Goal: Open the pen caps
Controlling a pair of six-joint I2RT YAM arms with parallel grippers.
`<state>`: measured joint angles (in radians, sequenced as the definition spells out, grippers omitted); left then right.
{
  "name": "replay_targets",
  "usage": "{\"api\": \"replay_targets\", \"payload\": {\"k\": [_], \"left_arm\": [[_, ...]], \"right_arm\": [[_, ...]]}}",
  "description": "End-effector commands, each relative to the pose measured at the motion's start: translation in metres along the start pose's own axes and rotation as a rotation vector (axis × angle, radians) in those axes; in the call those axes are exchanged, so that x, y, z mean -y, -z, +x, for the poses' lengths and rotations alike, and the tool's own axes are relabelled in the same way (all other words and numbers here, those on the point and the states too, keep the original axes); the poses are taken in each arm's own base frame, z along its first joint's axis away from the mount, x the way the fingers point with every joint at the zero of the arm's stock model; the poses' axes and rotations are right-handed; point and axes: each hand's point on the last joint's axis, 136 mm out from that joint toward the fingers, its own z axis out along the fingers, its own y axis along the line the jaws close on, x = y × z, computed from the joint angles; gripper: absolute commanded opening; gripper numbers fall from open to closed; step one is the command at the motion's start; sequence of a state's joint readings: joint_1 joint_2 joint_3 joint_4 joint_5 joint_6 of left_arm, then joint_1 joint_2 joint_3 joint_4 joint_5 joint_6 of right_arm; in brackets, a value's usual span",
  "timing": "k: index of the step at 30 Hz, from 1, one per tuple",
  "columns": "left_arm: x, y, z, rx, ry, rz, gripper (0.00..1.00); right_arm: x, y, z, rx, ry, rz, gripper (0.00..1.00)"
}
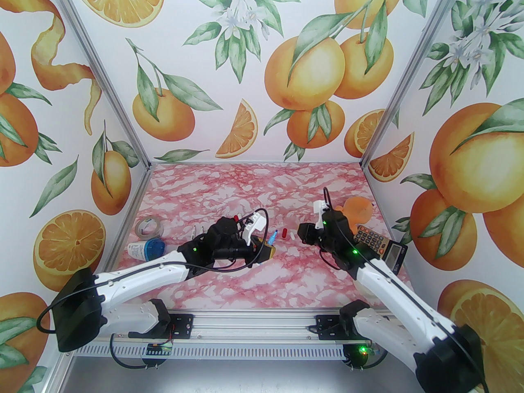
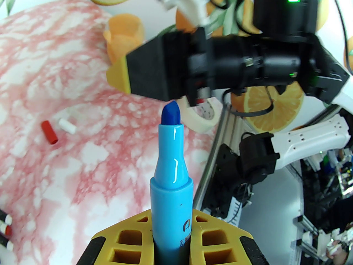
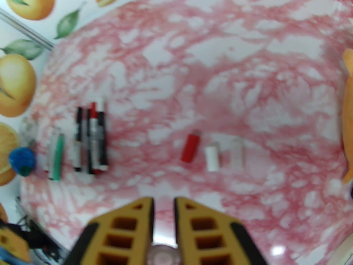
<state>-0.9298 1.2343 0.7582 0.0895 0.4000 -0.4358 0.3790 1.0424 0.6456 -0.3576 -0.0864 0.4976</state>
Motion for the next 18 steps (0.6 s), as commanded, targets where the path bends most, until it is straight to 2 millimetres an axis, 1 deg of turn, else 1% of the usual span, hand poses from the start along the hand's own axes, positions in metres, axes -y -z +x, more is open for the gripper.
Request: {"api": "replay_targets", "payload": {"k": [1,5,11,18], "left_arm": [[0.0,0.011,-0.005,0.027,-0.031,-0.03,0.02],[-0.002,0.015,-0.004,0.027,-0.035,-0.052,0.01],[-0.007,0.012,0.002,0.008,-0.028,-0.067,0.01],[-0.008,0.006,0.002,-0.004,-0.026,-0.058,0.01]], "right_arm": [[0.012,-0.011,0.0,-0.049,0.062,0.087,0.17],[0.018,-0.028,-0.001,-0.092,0.076,0.133,0.17],[0.034,-0.046,-0.003,-0.135,0.072,0.2,0.16],[0.06,-0.055,-0.005,-0.168,0.062,0.288,0.16]]}}
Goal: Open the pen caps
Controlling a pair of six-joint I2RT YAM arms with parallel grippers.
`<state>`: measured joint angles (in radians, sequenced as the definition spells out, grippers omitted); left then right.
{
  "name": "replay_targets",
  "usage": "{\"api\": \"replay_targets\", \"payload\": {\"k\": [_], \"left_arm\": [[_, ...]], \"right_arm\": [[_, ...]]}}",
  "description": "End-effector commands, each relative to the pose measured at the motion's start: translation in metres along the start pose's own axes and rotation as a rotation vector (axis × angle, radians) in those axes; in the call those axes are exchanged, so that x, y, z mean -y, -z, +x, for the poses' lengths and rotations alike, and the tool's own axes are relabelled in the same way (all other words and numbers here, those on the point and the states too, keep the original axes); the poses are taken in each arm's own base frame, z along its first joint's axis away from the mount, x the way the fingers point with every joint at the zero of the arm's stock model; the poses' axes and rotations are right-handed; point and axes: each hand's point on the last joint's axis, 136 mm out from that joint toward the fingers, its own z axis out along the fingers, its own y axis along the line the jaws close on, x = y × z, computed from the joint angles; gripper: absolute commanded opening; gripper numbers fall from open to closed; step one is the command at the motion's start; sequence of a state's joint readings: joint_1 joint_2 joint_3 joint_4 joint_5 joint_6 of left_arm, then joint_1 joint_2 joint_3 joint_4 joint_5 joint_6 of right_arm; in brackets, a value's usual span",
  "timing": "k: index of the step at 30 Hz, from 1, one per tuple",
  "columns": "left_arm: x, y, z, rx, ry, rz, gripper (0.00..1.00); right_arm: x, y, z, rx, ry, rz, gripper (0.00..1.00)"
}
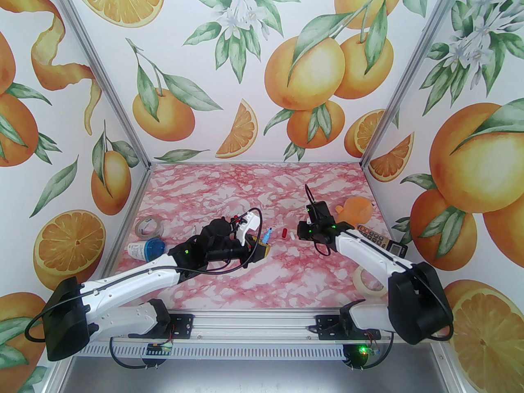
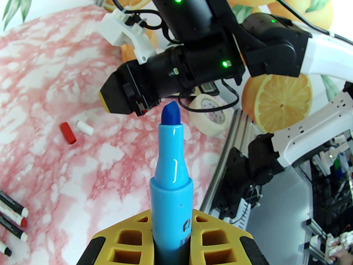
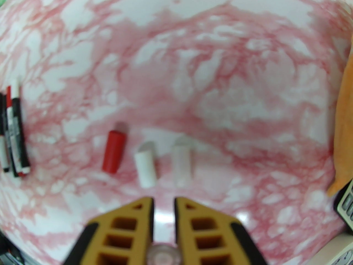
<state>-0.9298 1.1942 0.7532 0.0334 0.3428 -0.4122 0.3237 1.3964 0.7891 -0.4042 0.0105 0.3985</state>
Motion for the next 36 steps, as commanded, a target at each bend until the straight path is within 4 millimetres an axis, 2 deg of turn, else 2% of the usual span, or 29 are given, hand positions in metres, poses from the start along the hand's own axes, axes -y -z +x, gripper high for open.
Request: {"api": "replay_targets", "payload": {"k": [1,16,36], "left_arm": [[0.0,-0.005,0.002,-0.012,-0.01,0.006,0.01],[-0.005,-0.012,0.005,-0.034,-0.005,-0.004,0.01],[-0.009,-0.009,0.012,-0.037,0.006,-0.017,0.01]], "right_arm": [[0.015,-0.003,-0.008,-0.002,0.009,0.068,0.16],[0.027,-0.034,-0.003,-0.098,0.014,0.132,0.18],[0.037,-0.051,-0.004,-0.132,0.008,0.174,0.19]]}}
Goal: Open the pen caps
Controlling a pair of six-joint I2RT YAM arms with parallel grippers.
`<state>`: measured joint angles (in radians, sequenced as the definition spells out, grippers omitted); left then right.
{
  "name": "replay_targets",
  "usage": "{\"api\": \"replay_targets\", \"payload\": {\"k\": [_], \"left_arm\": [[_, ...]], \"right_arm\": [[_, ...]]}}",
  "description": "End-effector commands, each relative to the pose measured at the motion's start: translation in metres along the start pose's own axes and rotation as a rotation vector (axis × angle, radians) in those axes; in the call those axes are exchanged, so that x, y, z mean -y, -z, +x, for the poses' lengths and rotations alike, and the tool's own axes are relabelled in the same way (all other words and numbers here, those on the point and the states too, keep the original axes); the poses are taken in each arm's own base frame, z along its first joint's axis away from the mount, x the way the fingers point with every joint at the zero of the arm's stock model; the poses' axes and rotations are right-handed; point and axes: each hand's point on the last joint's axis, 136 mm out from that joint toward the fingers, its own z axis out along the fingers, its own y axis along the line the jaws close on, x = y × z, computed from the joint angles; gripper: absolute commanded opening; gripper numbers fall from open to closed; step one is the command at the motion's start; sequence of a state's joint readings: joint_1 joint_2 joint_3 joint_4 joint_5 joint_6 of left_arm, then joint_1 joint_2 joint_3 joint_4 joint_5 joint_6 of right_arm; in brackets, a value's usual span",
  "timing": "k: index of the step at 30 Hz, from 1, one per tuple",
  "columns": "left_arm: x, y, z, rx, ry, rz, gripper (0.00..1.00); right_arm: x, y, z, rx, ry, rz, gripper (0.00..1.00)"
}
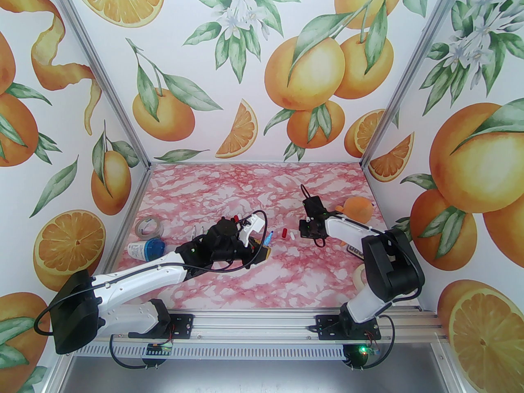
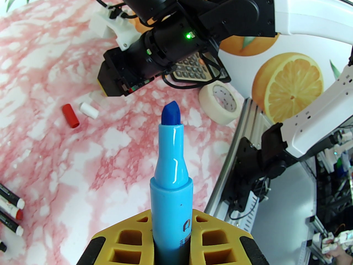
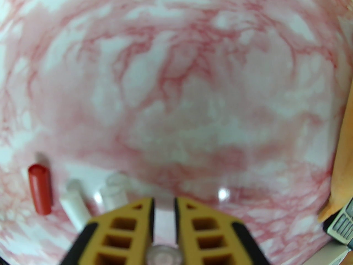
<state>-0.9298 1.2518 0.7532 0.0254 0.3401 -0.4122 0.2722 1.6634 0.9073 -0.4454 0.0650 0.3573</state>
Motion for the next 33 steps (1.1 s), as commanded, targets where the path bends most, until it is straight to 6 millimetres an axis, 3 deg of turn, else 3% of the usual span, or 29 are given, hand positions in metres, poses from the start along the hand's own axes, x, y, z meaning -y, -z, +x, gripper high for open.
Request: {"api": "replay_targets", "payload": {"k": [1,21,33], "left_arm": [[0.003,0.003,-0.004,0.017,-0.014,0.009,0.01],[0.003,0.003,-0.001,0.014,-0.007,0.016,0.01],[0.004,0.006,0.0,0.015,-0.005,0.014,0.02]], "right_arm": [[0.005,0.0,-0.01,0.016,0.002,0.03,0.19],[0.005,-0.011,-0.005,-0.038,0.007,0.039,0.23],[0.005,0.004,-0.013,-0.002,0.002,0.038,0.26]]}}
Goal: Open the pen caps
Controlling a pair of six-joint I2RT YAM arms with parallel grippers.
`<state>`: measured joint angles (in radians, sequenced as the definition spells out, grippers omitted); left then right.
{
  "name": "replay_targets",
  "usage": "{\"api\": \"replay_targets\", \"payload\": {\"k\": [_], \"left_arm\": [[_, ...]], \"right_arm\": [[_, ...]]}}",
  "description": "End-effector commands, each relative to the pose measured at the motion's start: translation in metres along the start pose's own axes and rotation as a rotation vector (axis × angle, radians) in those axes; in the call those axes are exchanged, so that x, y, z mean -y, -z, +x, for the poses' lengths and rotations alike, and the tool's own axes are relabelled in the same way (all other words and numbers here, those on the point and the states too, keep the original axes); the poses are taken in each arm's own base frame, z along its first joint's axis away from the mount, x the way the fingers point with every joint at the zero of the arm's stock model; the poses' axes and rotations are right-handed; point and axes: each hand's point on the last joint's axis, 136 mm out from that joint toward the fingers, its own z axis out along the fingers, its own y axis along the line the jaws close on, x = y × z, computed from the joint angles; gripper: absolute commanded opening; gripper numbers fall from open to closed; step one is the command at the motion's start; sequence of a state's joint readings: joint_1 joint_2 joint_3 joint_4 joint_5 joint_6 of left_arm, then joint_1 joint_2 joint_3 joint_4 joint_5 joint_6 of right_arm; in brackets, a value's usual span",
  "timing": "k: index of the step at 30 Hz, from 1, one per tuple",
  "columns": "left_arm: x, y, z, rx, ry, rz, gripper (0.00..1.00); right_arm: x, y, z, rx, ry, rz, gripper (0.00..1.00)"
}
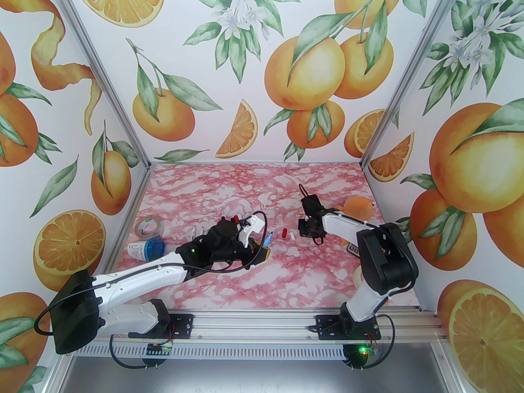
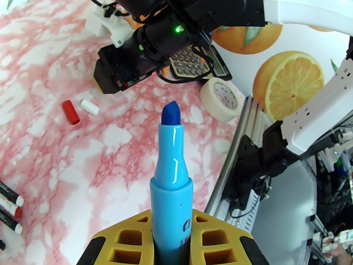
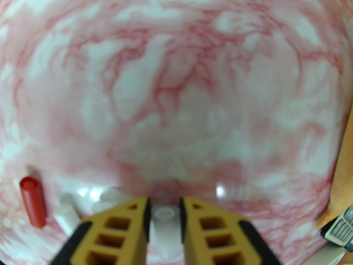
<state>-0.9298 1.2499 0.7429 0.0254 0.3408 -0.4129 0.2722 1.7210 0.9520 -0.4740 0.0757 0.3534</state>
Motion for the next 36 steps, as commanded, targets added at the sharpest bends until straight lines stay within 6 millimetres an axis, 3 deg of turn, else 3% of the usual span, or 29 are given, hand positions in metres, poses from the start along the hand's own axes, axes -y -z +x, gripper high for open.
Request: {"api": "replay_targets", "payload": {"k": [1,5,14,20,25,36], "left_arm": [[0.005,0.006,-0.004,0.022,-0.007,0.014,0.02],[0.0,0.009,-0.005,0.032,-0.001,-0.021,0.02],[-0.05,0.022,0.006,0.028,0.03,-0.294,0.01],[-0.091,0.037,0.023,0.0,0.077,-0.454,0.02],[-0.124,0.051,0.042,-0.046,0.137,-0.557,0.02],[-0.177,0.076,0.072,-0.118,0.273,-0.729,0.02]], "right_arm": [[0.004,0.017,-0.013,0.04,-0.007,0.012,0.26],[0.004,0.033,-0.015,0.075,-0.015,-0.006,0.28],[-0.021,0.087,-0.006,0.206,0.0,-0.151,0.34],[-0.067,0.133,0.013,0.32,0.035,-0.37,0.38],[-0.103,0.167,0.027,0.385,0.063,-0.536,0.46],[-0.176,0.206,0.064,0.432,0.209,-0.739,0.66]]}}
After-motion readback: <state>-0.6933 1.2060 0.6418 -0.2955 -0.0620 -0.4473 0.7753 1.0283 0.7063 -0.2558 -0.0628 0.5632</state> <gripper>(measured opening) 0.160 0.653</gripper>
